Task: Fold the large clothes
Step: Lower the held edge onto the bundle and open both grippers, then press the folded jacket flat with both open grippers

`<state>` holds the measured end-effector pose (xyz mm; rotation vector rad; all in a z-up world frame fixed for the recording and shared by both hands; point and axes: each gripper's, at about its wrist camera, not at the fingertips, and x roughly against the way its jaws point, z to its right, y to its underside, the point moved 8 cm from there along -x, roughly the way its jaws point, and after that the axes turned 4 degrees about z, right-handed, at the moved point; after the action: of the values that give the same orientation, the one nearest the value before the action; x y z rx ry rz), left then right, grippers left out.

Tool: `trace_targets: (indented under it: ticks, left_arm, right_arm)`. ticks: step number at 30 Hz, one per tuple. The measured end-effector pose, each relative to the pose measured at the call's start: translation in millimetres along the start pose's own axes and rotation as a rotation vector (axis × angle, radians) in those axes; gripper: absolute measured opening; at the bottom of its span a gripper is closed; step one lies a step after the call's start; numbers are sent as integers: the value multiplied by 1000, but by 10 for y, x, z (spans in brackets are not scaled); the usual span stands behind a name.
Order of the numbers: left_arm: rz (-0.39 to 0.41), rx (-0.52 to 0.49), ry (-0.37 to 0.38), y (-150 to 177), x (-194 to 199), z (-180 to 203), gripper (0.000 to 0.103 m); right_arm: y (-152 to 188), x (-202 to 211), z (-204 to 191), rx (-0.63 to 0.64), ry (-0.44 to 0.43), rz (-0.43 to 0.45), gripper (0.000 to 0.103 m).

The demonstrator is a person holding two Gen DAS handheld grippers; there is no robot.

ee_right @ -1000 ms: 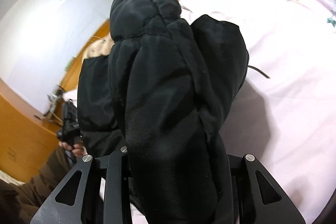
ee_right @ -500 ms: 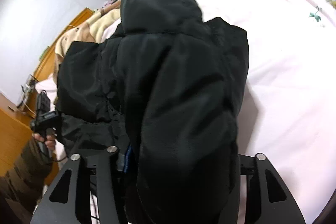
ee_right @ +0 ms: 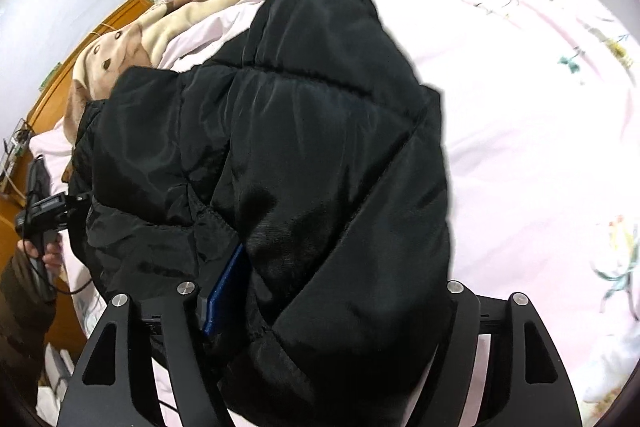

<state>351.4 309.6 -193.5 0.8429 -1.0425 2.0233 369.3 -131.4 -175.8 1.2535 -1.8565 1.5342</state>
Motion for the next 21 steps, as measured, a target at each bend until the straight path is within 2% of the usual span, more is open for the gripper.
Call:
trace_targets:
  ticks: [3,6,7,9,10,12,14,16,18,19,21]
  left_arm:
    - [81,3,-49,-72,329,-30,65]
    - [178,-74,-101,-127,653,97,65]
    - [192,-84,-110,-147,726,159,65]
    - [196,-92,-74,-164,780,288,65]
    - [186,-112,-64,-154,740,371,65]
    - [165,-171,-68,-159,597,517,65]
    - [125,-221,-77,-188,323,705,65]
    - [98,-267,-150,-226,54,761,65]
    - [85,-286,-229,-204,-132,723,65]
    - [77,-294,-244,-194,-198,720,65]
    - [74,-297,-257,-171,-329,686,65]
  right_arm:
    - [-61,197,-8,6,44,35,76]
    - [-136,462,-97,67,134,118,76]
    - [-164,546,-132,92,169,151,76]
    - [-235,710,-204,138,278,225,76]
    - [-271,774,-276,160,298,257,76]
    - [-322,810,-406,191,248,287,76]
    - [-356,732,-415,211,209,263,76]
    - [-364,479,-431,206,201,196,76]
    - [-351,254,-325,186,228,133,76]
    - [-345,130,-236,167,262,96,76]
    - [-305,-10,-141,141,263,57,76]
